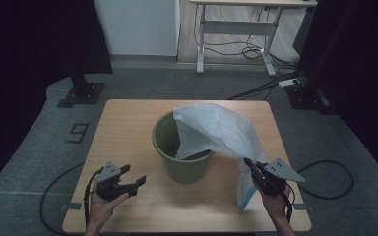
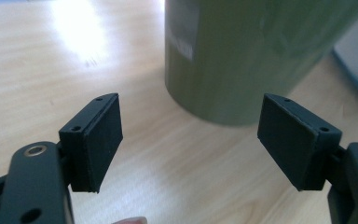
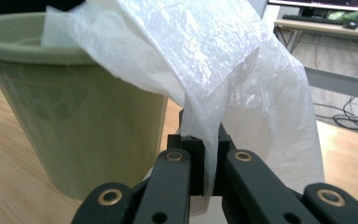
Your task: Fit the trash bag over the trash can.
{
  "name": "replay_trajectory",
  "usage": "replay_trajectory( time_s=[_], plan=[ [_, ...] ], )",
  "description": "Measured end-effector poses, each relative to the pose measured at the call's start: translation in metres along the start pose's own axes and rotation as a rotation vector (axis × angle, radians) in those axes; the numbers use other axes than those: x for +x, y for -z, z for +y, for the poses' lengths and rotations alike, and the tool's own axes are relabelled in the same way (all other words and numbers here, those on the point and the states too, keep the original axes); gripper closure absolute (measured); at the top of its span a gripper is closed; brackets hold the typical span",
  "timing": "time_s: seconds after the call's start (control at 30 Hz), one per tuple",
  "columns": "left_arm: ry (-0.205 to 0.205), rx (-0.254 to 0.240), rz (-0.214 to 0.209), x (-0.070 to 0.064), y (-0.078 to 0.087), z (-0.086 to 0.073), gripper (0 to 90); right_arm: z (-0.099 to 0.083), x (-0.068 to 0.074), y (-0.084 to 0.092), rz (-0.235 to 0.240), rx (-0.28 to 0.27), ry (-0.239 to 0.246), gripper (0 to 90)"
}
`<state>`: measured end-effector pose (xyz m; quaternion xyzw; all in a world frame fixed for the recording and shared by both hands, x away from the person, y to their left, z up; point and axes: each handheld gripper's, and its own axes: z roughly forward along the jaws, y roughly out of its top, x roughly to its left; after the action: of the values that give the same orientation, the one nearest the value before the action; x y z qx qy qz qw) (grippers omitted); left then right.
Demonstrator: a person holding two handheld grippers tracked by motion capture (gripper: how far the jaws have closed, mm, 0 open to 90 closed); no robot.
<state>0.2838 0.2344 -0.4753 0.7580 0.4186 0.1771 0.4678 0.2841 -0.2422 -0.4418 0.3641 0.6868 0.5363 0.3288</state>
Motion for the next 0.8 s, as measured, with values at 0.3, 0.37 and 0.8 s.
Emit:
replay_trajectory(
  time_s=[0.3,0.37,0.8],
  plan=[
    [0.023,-0.080,0.038,-0.014,0.010,0.039,21.8,0.022,-0.001,-0.001,0.034,-0.022,0.033,88.5],
    [0.027,-0.101,0.034,-0.018,0.013,0.048,21.8,0.027,-0.001,-0.001,0.041,-0.026,0.033,88.5],
    [-0.055,-0.143,-0.031,-0.049,0.007,0.091,22.4,0.055,0.010,-0.010,0.091,-0.008,0.076,88.4]
  ],
)
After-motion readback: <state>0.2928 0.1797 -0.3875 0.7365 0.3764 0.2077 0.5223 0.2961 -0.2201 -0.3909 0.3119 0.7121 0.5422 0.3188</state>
